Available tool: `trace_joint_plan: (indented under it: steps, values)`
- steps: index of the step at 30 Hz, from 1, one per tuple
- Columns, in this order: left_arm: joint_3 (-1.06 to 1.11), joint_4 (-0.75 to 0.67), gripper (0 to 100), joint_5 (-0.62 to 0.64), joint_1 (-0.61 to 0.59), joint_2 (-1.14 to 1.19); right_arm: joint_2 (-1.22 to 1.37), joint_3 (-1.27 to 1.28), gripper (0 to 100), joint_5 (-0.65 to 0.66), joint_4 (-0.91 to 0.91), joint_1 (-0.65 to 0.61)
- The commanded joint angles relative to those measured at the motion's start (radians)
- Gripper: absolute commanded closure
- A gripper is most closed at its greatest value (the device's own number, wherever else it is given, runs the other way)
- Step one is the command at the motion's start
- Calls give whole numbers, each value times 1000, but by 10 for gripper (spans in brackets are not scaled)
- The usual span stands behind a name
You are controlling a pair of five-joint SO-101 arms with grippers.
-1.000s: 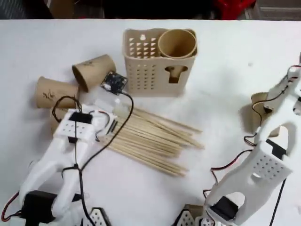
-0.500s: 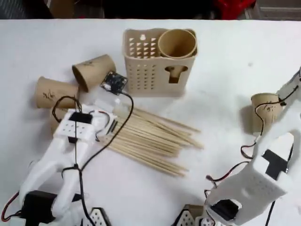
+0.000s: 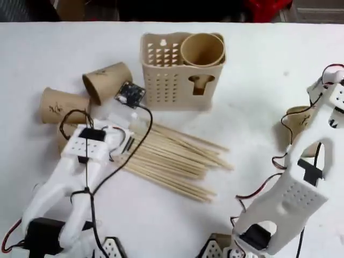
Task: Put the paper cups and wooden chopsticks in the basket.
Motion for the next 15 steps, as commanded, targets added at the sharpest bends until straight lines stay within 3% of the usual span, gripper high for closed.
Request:
trace_joint_plan:
  steps: [1,15]
  values:
    - [-3,-17,865,-3,13,-44,5,-69,685,-14,-10,-12]
    - [-3,-17,865,-3,13,-44,242,-328,685,-9,-4,-21]
